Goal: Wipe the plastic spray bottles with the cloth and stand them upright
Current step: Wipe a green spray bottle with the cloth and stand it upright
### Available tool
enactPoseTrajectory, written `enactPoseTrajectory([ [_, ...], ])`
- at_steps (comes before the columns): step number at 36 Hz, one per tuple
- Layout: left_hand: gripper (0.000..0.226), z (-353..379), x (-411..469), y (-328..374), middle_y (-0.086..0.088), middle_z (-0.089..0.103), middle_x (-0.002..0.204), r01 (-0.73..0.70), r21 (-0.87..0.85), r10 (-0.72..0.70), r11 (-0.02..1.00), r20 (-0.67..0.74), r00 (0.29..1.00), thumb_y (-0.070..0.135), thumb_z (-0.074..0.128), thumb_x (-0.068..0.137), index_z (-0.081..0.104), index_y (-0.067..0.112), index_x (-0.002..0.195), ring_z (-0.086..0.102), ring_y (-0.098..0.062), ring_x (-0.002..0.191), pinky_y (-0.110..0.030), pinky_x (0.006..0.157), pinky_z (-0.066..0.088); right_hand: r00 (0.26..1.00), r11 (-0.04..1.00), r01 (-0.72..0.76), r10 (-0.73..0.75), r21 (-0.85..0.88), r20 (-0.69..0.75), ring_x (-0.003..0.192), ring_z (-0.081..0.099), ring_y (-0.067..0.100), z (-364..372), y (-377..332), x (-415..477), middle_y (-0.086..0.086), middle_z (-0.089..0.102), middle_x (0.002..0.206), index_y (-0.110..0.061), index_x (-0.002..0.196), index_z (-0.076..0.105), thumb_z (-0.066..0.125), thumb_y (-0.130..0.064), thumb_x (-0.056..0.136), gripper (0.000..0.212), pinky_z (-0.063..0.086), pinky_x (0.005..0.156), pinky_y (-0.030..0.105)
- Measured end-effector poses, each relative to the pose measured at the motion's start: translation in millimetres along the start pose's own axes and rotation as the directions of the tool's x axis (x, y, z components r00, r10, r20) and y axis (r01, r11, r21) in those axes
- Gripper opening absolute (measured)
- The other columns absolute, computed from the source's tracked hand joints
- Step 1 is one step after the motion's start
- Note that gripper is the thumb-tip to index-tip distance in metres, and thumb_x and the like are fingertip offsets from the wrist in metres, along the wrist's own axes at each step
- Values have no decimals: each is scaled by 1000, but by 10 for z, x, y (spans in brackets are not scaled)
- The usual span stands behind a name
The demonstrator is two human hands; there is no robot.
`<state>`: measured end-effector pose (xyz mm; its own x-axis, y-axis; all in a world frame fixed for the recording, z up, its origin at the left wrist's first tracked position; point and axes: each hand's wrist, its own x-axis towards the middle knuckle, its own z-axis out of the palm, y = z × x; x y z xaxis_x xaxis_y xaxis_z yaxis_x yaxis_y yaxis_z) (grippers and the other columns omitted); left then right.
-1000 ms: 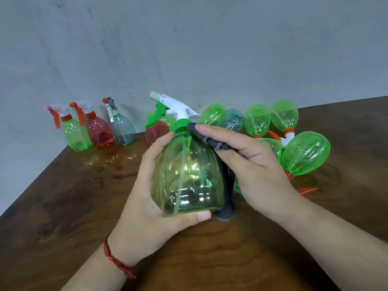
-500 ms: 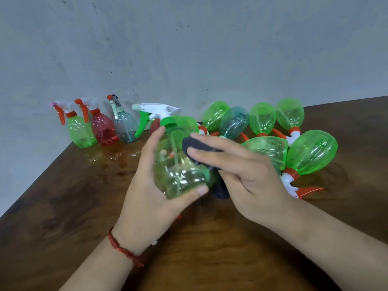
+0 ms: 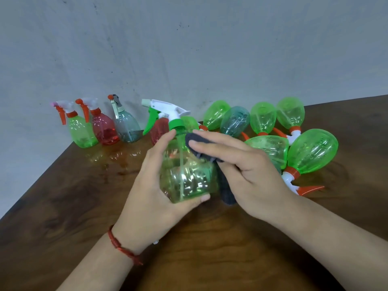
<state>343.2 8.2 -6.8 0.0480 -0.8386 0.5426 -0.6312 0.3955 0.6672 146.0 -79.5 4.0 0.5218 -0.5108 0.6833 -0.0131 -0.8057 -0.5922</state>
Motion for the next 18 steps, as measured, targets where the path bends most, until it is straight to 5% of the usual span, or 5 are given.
enactPoseTrajectory([
  [3,121,11,-18,44,17,46,160,-30,-34,31,999,28,999,38,103,67,32,30,164,49,-14,148,-28,120,43,989,963,-141,146,229,-8,142,53,7,-36,-24,49,-11,64,147,-19,135,72,45,14,104,53,39,121,27],
  [7,119,16,-12,73,4,47,163,15,-291,11,957,88,996,30,96,68,28,27,166,52,-23,148,-33,115,49,955,813,-246,296,528,-11,136,61,13,-101,-50,112,-5,73,136,-17,128,74,46,14,103,48,41,123,45],
  [15,125,16,-15,59,20,45,161,34,-112,-23,993,94,995,30,100,65,27,33,167,49,-6,147,-22,117,44,967,912,-206,245,354,-67,139,57,6,-57,39,65,-11,71,138,-15,127,76,48,16,102,48,41,121,30],
  [18,127,46,-16,56,27,39,164,3,-120,7,993,83,997,28,100,67,24,28,169,46,-6,150,-32,120,45,984,958,-141,163,249,-70,141,56,8,-36,55,41,-11,67,143,-18,131,74,48,17,102,52,42,120,30],
])
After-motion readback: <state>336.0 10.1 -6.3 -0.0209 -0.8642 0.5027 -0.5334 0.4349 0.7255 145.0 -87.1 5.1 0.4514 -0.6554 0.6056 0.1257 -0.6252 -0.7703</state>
